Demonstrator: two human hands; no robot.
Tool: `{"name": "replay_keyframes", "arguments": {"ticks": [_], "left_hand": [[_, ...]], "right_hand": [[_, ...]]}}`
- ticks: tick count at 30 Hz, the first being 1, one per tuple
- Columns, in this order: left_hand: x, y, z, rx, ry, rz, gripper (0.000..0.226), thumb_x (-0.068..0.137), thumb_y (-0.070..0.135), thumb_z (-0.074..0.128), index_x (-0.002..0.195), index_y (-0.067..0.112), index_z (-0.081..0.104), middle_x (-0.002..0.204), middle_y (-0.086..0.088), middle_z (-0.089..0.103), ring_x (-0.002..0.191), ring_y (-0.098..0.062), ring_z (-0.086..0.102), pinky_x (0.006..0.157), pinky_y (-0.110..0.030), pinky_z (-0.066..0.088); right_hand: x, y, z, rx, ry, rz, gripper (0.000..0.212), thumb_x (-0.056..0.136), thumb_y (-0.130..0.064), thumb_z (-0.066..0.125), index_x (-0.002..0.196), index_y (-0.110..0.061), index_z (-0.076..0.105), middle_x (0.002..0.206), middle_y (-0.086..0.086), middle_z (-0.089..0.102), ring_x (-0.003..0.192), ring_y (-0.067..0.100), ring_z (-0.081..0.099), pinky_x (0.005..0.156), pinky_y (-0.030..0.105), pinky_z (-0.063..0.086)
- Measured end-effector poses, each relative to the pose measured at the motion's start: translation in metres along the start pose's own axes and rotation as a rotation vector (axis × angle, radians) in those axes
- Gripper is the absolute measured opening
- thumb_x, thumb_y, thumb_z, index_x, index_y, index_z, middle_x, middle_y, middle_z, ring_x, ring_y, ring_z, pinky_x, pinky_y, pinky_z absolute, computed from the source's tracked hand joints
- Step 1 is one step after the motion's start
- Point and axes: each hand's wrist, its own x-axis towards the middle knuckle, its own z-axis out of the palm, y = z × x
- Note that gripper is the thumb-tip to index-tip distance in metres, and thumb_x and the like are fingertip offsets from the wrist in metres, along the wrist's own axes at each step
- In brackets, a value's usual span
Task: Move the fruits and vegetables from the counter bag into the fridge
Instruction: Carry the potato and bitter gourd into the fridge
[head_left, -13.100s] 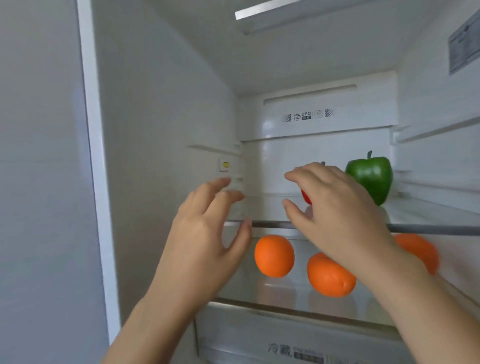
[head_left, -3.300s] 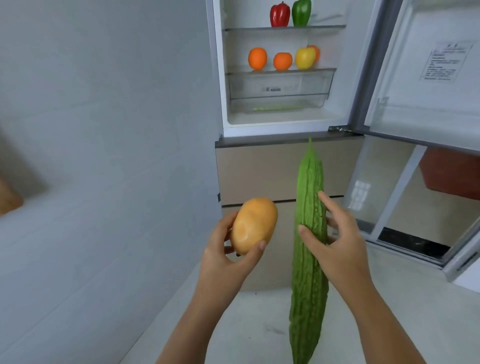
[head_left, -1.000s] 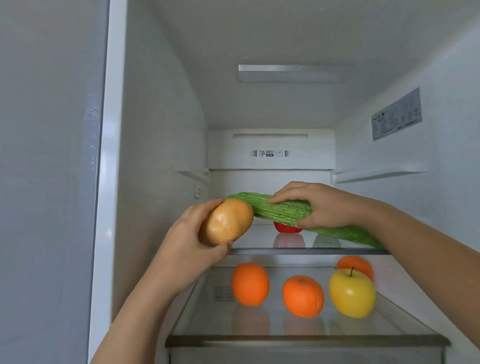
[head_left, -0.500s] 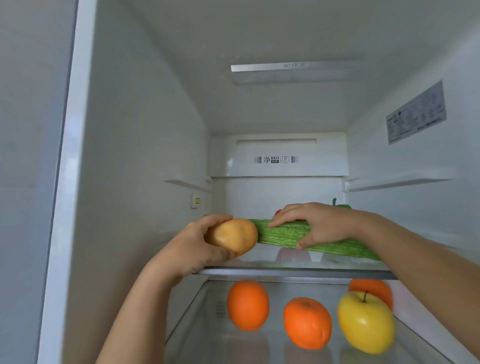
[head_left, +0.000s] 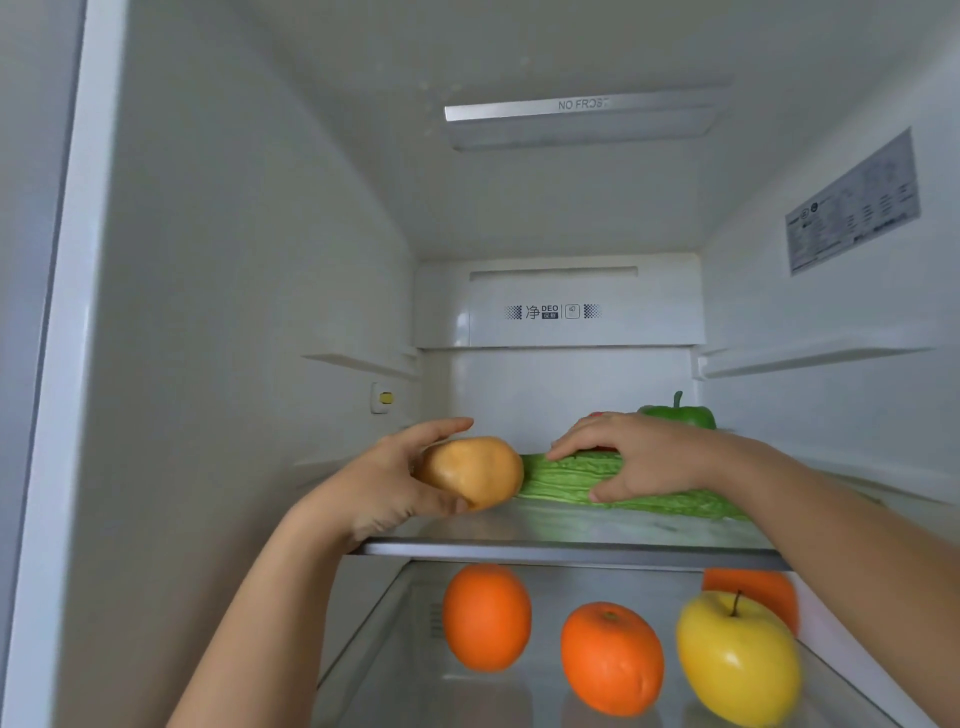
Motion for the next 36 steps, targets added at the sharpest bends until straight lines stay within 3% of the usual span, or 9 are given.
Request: {"name": "replay_keyframes", "arguments": {"ticks": [8,13,17,22,24,27,32,34,36], "left_hand": [[-0.001,-0.003,-0.003,0.001,0.007,0.009,0.062,0.070,-0.004,0.074,0.114,0.035,0.055,0.120,-0.002,0.056,0.106,-0.004,0.051,0.070,-0.003,0.042],[-0.002,-0.002,-0.003,0.025,0.043,-0.002,0.064,0.053,0.019,0.075,0.110,0.042,0.056,0.119,-0.003,0.056,0.107,-0.002,0.050,0.076,-0.007,0.041],[-0.003,-0.002,-0.003,0.040,0.046,-0.009,0.061,0.066,0.007,0.079,0.111,0.042,0.056,0.120,-0.004,0.055,0.108,-0.006,0.050,0.083,-0.013,0.039],[-0.007,0.003,-0.001,0.119,0.094,0.002,0.058,0.071,0.009,0.077,0.111,0.043,0.053,0.124,-0.001,0.053,0.120,-0.011,0.042,0.091,-0.021,0.031],[-0.011,0.007,0.001,0.170,0.149,0.000,0.057,0.072,0.015,0.076,0.115,0.042,0.050,0.127,0.004,0.051,0.123,-0.010,0.039,0.092,-0.023,0.029],[-0.020,0.013,0.006,0.267,0.278,0.022,0.057,0.074,0.024,0.074,0.124,0.036,0.048,0.132,0.006,0.048,0.124,-0.010,0.040,0.093,-0.024,0.032],[-0.039,0.018,0.023,0.534,0.517,0.159,0.045,0.083,0.021,0.064,0.127,0.018,0.051,0.135,0.002,0.046,0.120,-0.014,0.044,0.082,-0.007,0.023],[-0.047,0.019,0.030,0.609,0.590,0.218,0.037,0.085,0.017,0.061,0.121,0.012,0.056,0.130,-0.003,0.052,0.114,-0.022,0.050,0.085,-0.014,0.030],[-0.056,0.021,0.037,0.696,0.652,0.257,0.034,0.082,0.023,0.053,0.113,0.009,0.060,0.120,-0.008,0.059,0.104,-0.029,0.056,0.084,-0.031,0.042]], "right_hand": [[0.002,0.002,0.002,0.041,0.038,0.002,0.051,0.078,-0.025,0.068,0.124,-0.038,0.049,0.131,-0.010,0.047,0.120,0.008,0.039,0.105,0.031,0.030],[0.000,0.003,0.004,0.051,0.052,0.025,0.050,0.078,-0.027,0.068,0.123,-0.040,0.050,0.130,-0.012,0.048,0.121,0.007,0.040,0.105,0.031,0.030],[-0.003,0.000,0.002,0.057,0.058,0.038,0.049,0.079,-0.029,0.068,0.122,-0.041,0.050,0.131,-0.014,0.047,0.121,0.007,0.040,0.105,0.031,0.031],[-0.008,-0.007,0.002,0.095,0.097,0.039,0.044,0.082,-0.030,0.064,0.122,-0.040,0.050,0.125,-0.019,0.047,0.117,0.001,0.040,0.090,0.013,0.032],[-0.011,-0.015,0.004,0.167,0.145,0.042,0.040,0.083,-0.030,0.063,0.121,-0.039,0.051,0.118,-0.021,0.048,0.113,-0.002,0.041,0.082,0.008,0.032],[-0.013,-0.029,0.011,0.200,0.240,0.066,0.039,0.084,-0.027,0.062,0.121,-0.034,0.052,0.113,-0.018,0.046,0.110,0.000,0.042,0.083,0.014,0.030],[-0.021,-0.055,0.019,0.199,0.397,0.077,0.038,0.085,-0.020,0.058,0.123,-0.023,0.054,0.123,-0.006,0.050,0.117,0.007,0.043,0.086,0.014,0.028],[-0.025,-0.066,0.026,0.219,0.436,0.067,0.037,0.084,-0.020,0.058,0.121,-0.021,0.055,0.123,-0.002,0.053,0.116,0.012,0.046,0.093,0.020,0.033],[-0.030,-0.077,0.034,0.184,0.491,0.049,0.037,0.083,-0.020,0.058,0.120,-0.019,0.057,0.120,0.001,0.056,0.112,0.019,0.050,0.095,0.032,0.038]]}}
